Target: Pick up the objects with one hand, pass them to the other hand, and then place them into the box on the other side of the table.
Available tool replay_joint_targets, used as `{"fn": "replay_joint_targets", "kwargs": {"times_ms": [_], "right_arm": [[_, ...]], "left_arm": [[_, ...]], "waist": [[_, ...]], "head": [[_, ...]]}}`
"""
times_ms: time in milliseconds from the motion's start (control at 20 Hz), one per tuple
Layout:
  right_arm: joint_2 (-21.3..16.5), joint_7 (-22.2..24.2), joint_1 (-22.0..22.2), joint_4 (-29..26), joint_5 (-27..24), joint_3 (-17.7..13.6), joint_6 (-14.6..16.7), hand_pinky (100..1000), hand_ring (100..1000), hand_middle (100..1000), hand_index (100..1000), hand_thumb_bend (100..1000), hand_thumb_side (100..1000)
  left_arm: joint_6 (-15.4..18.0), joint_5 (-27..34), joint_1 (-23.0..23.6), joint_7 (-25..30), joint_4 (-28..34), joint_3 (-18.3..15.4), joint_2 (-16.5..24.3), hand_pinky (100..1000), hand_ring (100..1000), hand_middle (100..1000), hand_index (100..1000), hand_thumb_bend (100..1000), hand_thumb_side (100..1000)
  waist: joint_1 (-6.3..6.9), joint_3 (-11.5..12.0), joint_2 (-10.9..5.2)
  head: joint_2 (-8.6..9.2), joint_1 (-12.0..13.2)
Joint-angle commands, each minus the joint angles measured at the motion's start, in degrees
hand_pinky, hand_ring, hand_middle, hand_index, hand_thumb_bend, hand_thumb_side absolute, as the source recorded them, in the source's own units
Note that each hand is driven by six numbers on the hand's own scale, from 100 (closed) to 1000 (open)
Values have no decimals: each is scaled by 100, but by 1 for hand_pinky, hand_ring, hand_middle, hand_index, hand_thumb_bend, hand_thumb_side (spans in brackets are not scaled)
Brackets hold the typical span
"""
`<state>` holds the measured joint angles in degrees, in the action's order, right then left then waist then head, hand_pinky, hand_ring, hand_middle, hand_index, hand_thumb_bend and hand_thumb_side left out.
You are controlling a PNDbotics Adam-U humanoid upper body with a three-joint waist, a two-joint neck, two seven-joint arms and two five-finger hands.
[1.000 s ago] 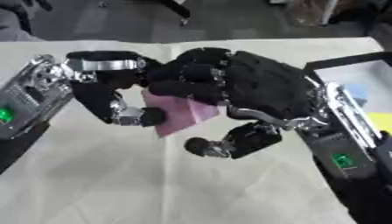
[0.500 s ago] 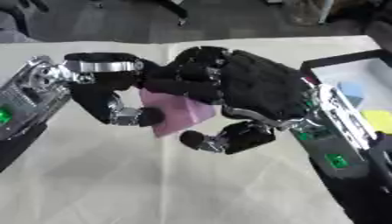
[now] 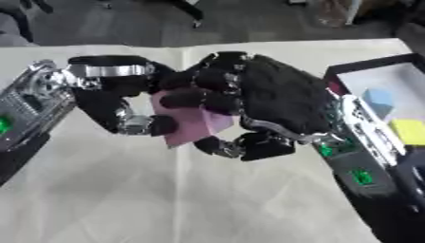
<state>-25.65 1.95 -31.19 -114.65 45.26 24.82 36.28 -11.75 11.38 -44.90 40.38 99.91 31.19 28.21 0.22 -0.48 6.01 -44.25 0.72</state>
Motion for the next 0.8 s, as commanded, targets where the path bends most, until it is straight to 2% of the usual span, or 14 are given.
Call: {"fn": "replay_joint_targets", "kwargs": {"times_ms": [50, 250, 300, 550, 800], "right_arm": [[-167, -268, -48, 6, -15, -37, 34, 654, 295, 571, 830, 100, 100], [-241, -376, -66, 6, -180, -33, 125, 646, 256, 577, 830, 100, 100], [-259, -380, -74, 6, -212, -39, 142, 643, 220, 580, 833, 100, 100], [-337, -419, -104, 6, -292, -100, 179, 637, 216, 583, 839, 100, 100], [-425, -533, -119, 6, -271, -178, 215, 634, 218, 588, 849, 100, 100]], "left_arm": [[-10, 111, -141, -81, 155, -103, 76, 717, 583, 528, 631, 184, 545], [-30, 185, -157, -128, 139, -123, 69, 722, 595, 544, 648, 227, 589], [-24, 202, -162, -115, 139, -127, 67, 728, 608, 562, 666, 276, 625], [94, 319, -189, 100, 163, -183, 63, 760, 672, 625, 751, 455, 747], [285, 345, -213, 288, 94, -339, 67, 801, 741, 708, 807, 522, 800]], "waist": [[60, 7, -172], [59, 8, -171], [59, 7, -171], [59, 2, -172], [53, -2, -180]], "head": [[13, -31], [13, -46], [13, -47], [13, -52], [13, -67]]}}
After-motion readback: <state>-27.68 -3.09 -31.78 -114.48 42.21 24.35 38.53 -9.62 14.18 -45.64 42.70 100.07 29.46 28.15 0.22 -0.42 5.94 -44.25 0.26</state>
